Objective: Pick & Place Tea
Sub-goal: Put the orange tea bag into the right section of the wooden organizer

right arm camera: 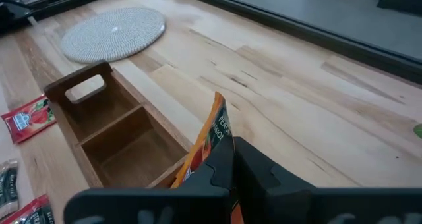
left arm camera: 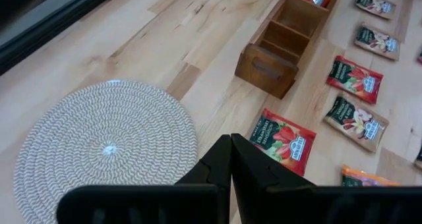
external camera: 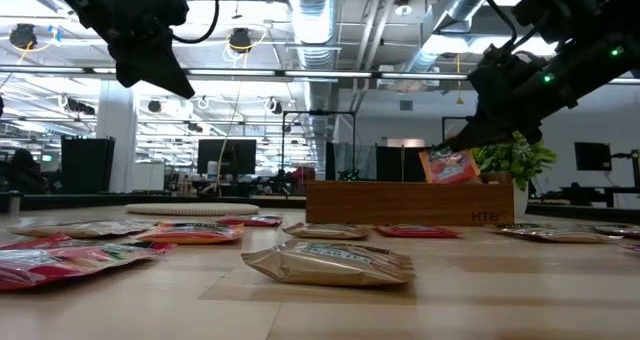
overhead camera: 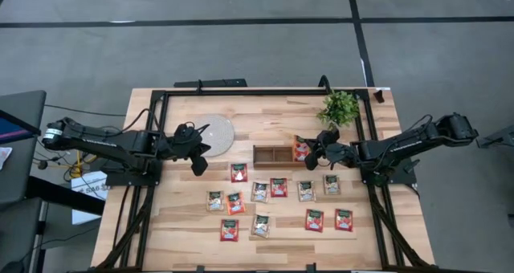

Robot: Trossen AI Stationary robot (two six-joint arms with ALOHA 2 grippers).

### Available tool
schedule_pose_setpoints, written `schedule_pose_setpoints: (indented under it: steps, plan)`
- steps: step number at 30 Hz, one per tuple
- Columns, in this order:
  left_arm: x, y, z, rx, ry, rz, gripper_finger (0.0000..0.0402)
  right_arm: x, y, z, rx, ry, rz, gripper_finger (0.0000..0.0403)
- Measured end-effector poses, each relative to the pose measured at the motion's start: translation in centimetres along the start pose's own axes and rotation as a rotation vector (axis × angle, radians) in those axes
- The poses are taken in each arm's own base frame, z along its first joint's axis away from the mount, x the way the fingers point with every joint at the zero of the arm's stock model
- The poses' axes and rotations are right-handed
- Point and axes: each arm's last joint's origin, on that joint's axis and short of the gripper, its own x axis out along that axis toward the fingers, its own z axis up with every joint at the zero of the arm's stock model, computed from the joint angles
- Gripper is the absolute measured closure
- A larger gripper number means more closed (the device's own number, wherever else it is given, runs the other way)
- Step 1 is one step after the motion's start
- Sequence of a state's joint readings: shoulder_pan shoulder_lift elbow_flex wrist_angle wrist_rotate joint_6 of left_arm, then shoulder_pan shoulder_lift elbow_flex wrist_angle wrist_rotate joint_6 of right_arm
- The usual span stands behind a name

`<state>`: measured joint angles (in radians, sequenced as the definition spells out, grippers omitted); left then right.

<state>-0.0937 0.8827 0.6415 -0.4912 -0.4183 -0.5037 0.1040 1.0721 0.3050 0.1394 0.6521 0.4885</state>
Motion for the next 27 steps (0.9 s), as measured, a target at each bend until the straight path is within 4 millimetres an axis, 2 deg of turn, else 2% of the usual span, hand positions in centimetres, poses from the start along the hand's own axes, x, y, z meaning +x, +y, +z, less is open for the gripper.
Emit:
schedule_pose_setpoints:
  steps: [22,27]
  plan:
    - [-0.01,0.00,0.01,0.048,0.000,0.000,0.0402,0.02,-0.15,-0.22,-0.071,0.021,-0.011,0.0403]
    - [-0.01,-0.01,0.01,0.050,0.000,0.000,0.0402,0.01,-0.20,-0.29,-0.077,0.027,-0.017,0.0378]
